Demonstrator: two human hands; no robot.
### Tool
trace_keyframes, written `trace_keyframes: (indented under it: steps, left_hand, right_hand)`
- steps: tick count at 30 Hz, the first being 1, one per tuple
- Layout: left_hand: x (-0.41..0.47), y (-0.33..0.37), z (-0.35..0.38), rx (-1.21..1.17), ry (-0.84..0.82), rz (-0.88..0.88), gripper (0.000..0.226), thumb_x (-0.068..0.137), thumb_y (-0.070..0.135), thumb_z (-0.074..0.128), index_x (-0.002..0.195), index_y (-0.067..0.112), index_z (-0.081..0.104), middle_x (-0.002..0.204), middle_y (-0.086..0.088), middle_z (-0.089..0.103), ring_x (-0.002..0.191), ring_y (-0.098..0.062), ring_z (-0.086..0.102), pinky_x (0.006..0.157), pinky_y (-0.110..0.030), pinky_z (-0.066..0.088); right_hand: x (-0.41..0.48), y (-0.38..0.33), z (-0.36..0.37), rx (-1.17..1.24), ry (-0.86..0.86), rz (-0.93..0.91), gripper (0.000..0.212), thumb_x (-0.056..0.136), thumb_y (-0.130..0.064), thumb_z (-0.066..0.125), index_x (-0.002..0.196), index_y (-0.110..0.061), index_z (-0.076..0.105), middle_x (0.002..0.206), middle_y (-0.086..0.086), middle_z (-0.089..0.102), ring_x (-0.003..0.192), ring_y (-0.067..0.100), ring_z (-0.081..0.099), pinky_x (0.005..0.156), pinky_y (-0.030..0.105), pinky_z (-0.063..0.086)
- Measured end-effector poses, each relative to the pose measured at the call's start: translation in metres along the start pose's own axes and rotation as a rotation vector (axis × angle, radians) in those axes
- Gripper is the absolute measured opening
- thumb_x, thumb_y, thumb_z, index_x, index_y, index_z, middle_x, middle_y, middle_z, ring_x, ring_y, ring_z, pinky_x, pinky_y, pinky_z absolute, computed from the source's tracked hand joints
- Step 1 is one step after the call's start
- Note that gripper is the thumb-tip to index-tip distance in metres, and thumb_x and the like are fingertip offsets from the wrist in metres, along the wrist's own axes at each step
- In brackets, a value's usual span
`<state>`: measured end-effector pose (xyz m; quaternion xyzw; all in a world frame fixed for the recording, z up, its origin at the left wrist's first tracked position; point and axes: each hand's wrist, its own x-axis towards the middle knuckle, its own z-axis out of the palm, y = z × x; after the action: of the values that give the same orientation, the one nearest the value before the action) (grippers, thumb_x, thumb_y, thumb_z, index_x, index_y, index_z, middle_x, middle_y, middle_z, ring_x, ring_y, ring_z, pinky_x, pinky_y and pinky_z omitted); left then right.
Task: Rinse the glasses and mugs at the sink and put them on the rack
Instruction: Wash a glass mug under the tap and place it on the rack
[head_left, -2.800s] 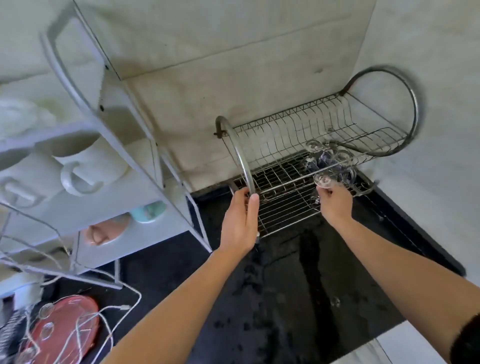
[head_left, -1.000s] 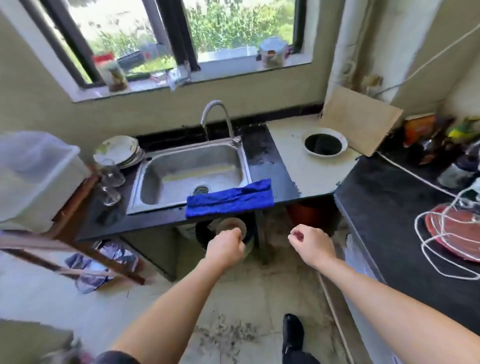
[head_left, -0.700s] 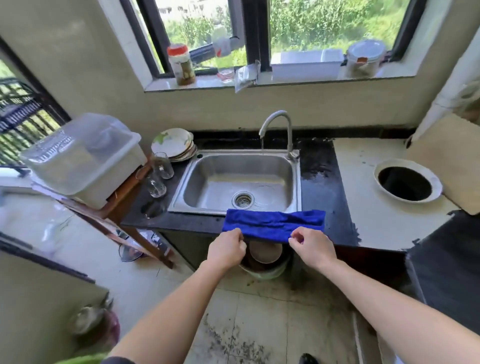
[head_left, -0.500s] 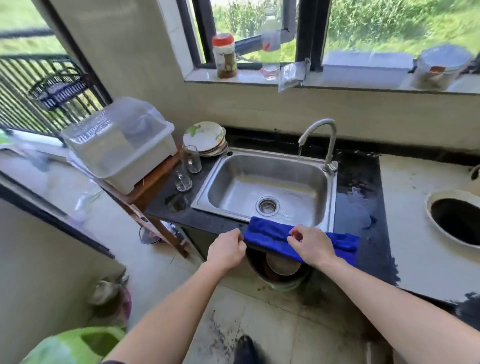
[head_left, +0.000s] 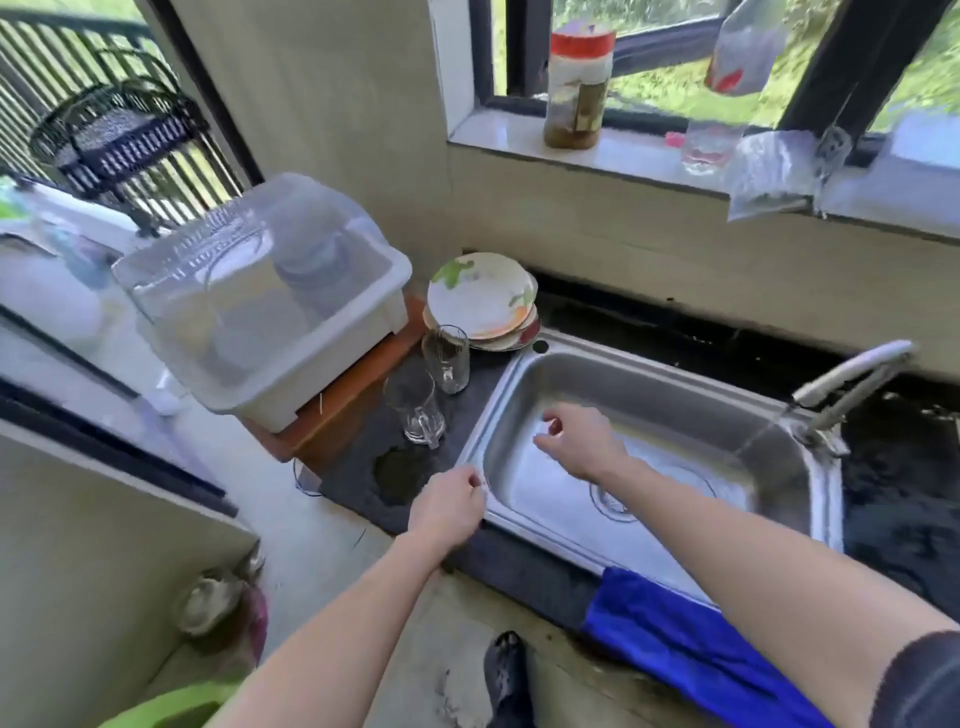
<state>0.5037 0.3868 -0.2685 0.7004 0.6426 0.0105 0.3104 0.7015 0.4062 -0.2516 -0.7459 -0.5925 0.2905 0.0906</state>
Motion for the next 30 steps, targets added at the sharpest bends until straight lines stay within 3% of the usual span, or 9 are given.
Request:
trace_keyframes:
  steps: [3, 9, 11, 14, 18, 22, 26, 30]
  left_hand:
    - [0.025, -0.017, -0.008, 0.017, -0.026, -0.004, 0.020, 0.091, 0.025, 0.045, 0.100, 0.016, 0.060, 0.105, -0.011, 0.068, 0.101, -0.033, 0.060, 0.079, -0.035, 0.048]
    - [0.050, -0.039, -0.005, -0.001, -0.088, -0.052, 0.021, 0.094, 0.028, 0.042, 0.101, 0.016, 0.058, 0.103, -0.007, 0.068, 0.095, -0.032, 0.061, 0.074, -0.035, 0.048]
    - [0.055, -0.044, -0.003, -0.004, -0.102, -0.055, 0.021, 0.094, 0.029, 0.042, 0.100, 0.016, 0.058, 0.102, -0.007, 0.067, 0.095, -0.031, 0.061, 0.074, -0.036, 0.048]
    - [0.061, -0.048, -0.001, -0.003, -0.118, -0.042, 0.021, 0.094, 0.028, 0.043, 0.102, 0.016, 0.059, 0.103, -0.008, 0.068, 0.097, -0.033, 0.061, 0.076, -0.038, 0.049]
    - [0.068, -0.044, 0.001, -0.006, -0.141, -0.006, 0.019, 0.094, 0.025, 0.044, 0.103, 0.016, 0.059, 0.105, -0.007, 0.068, 0.097, -0.031, 0.061, 0.074, -0.035, 0.047]
    - [0.074, -0.032, 0.005, -0.039, -0.165, 0.027, 0.021, 0.094, 0.025, 0.045, 0.104, 0.015, 0.061, 0.104, -0.009, 0.068, 0.096, -0.031, 0.061, 0.075, -0.035, 0.048]
    - [0.083, -0.004, 0.019, -0.106, -0.153, 0.067, 0.026, 0.093, 0.022, 0.045, 0.113, 0.015, 0.058, 0.107, -0.012, 0.067, 0.101, -0.033, 0.060, 0.081, -0.038, 0.049]
    - [0.091, 0.045, 0.042, -0.159, -0.164, 0.141, 0.033, 0.091, 0.021, 0.048, 0.123, 0.015, 0.052, 0.106, -0.009, 0.062, 0.102, -0.029, 0.057, 0.085, -0.036, 0.045]
  right_hand:
    - [0.065, -0.046, -0.003, -0.117, 0.001, -0.101, 0.052, 0.085, -0.033, 0.061, 0.135, -0.022, 0.047, 0.129, 0.004, 0.056, 0.119, 0.027, 0.053, 0.089, 0.037, 0.047]
    - [0.159, -0.102, 0.014, -0.445, -0.070, -0.379, 0.098, 0.078, -0.031, 0.074, 0.153, -0.022, 0.012, 0.159, 0.009, 0.014, 0.141, 0.030, 0.024, 0.103, 0.045, 0.042]
    - [0.181, -0.108, 0.022, -0.545, -0.135, -0.436, 0.104, 0.077, -0.034, 0.076, 0.154, -0.025, 0.006, 0.161, 0.008, 0.006, 0.142, 0.030, 0.023, 0.099, 0.044, 0.045]
    - [0.199, -0.111, 0.026, -0.536, -0.174, -0.462, 0.102, 0.073, -0.037, 0.079, 0.152, -0.032, 0.016, 0.156, 0.003, 0.022, 0.132, 0.029, 0.036, 0.088, 0.044, 0.051]
    - [0.197, -0.101, 0.016, -0.420, -0.111, -0.441, 0.096, 0.063, -0.042, 0.083, 0.143, -0.027, 0.033, 0.129, 0.004, 0.046, 0.115, 0.026, 0.048, 0.081, 0.039, 0.050]
    - [0.159, -0.067, 0.001, -0.211, -0.027, -0.333, 0.089, 0.060, -0.044, 0.080, 0.137, -0.026, 0.039, 0.125, 0.001, 0.049, 0.114, 0.023, 0.050, 0.084, 0.037, 0.049]
    - [0.102, -0.009, -0.012, 0.131, 0.079, -0.038, 0.083, 0.055, -0.043, 0.083, 0.126, -0.025, 0.044, 0.116, -0.002, 0.049, 0.102, 0.018, 0.054, 0.085, 0.033, 0.047]
    - [0.048, 0.060, -0.018, 0.217, 0.114, 0.225, 0.087, 0.057, -0.042, 0.085, 0.130, -0.020, 0.043, 0.117, 0.000, 0.054, 0.102, 0.018, 0.054, 0.084, 0.032, 0.045]
